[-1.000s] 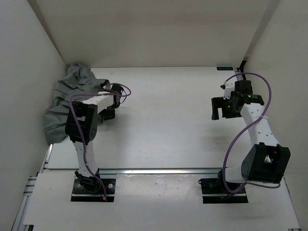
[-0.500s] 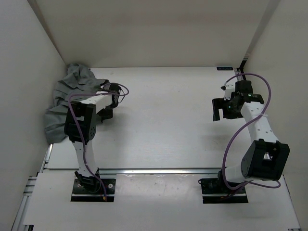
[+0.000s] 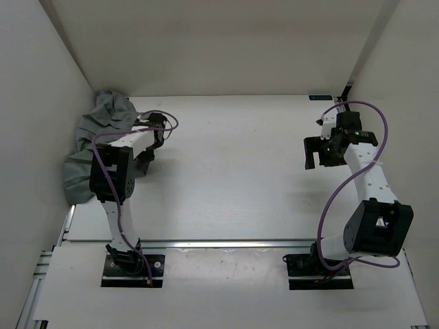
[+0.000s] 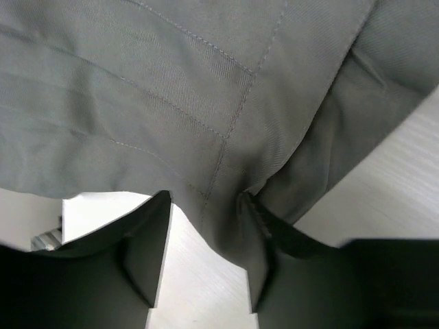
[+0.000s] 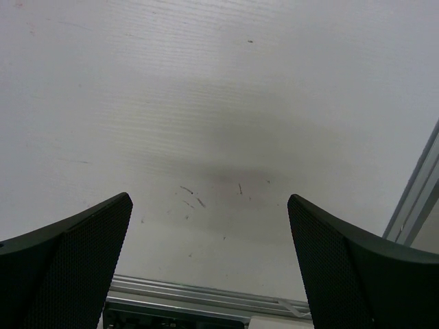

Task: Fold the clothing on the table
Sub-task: Grab the skirt from the pile

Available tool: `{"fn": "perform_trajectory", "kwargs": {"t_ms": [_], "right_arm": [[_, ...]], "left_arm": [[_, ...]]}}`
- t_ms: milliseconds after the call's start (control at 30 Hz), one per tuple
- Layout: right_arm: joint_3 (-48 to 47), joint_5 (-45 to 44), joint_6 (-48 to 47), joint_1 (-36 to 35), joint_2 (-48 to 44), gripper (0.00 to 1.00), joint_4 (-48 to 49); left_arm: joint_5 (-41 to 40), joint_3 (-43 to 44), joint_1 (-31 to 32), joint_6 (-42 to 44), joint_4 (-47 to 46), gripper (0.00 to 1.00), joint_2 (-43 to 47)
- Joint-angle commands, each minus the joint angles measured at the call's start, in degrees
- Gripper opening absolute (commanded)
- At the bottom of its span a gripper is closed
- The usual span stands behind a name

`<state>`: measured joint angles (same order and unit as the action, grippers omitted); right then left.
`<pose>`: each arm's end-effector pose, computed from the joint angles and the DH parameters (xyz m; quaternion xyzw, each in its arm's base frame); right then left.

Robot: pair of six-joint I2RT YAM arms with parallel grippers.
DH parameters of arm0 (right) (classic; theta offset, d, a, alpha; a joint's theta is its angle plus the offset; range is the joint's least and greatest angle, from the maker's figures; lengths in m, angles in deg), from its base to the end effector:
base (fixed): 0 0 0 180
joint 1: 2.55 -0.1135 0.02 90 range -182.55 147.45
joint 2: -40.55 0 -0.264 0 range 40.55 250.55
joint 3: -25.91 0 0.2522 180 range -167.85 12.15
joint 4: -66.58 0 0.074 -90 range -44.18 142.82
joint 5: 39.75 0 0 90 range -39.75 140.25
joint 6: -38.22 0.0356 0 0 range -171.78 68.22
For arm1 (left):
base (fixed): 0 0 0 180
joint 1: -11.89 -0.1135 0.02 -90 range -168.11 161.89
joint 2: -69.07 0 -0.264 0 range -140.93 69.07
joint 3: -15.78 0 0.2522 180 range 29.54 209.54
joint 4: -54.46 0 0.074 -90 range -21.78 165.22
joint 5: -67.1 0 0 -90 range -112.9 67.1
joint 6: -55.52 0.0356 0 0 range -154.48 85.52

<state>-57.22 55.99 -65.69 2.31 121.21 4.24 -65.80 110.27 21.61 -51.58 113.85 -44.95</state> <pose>0.2833 -0.0205 0.2902 -0.0891 0.9604 0.0054 0.2640 0.3830 -0.0410 0.1721 -0.0949 0.9222 0.3332 0.1718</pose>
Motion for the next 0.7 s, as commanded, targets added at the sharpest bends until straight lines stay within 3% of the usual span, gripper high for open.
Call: {"fn": "perform_trajectory", "kwargs": {"t_ms": [0, 133, 300, 567, 667], "right_arm": [[-2.88, -1.26, 0.11, 0.32, 0.11, 0.99, -0.90], [-3.23, -1.26, -0.59, 0.50, 0.28, 0.99, -1.08], [-3.06, -1.43, -0.33, 0.23, -0.15, 0.99, -0.81], [-2.88, -1.26, 0.02, -0.20, -0.51, 0.99, 1.55], [-2.88, -0.90, 0.29, -0.64, -0.59, 0.99, 2.78]], "left_arm": [[2.02, -0.22, -1.28, 0.23, -1.85, 0.53, 0.11], [4.13, -0.74, -2.24, -0.30, -1.59, 0.37, 0.20], [6.32, -3.03, -1.72, 0.58, -2.21, 0.00, 0.55], [18.88, -6.64, 6.00, 4.36, -4.76, 0.00, 2.75], [21.62, -4.36, 13.36, 5.15, -4.23, 0.00, 2.57]]}}
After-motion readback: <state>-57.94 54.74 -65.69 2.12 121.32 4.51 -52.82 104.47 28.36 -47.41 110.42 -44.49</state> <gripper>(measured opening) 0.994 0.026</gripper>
